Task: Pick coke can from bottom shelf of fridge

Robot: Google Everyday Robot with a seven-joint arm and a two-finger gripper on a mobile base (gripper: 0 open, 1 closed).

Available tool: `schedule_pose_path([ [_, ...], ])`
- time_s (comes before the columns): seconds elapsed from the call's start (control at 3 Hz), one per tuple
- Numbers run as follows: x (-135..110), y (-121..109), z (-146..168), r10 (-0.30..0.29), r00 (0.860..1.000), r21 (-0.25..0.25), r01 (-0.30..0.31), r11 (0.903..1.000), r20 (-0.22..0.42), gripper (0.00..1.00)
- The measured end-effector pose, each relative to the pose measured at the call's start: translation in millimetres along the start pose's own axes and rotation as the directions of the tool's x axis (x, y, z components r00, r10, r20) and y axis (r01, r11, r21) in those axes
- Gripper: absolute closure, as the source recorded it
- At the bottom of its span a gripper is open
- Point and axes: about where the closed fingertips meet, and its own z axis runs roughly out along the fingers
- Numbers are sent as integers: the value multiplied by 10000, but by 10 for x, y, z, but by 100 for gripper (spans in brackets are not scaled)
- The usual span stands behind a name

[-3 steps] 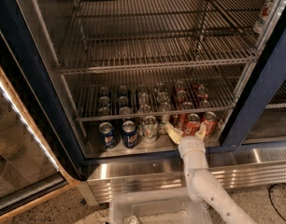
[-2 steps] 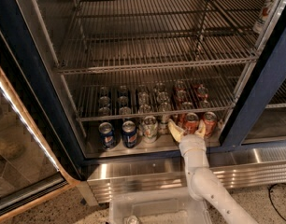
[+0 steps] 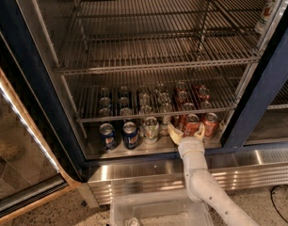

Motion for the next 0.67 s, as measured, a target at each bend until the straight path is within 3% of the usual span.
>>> schedule_pose_path([
  [0.67, 230, -45, 130, -378, 9987, 143, 383, 9992, -338, 21],
])
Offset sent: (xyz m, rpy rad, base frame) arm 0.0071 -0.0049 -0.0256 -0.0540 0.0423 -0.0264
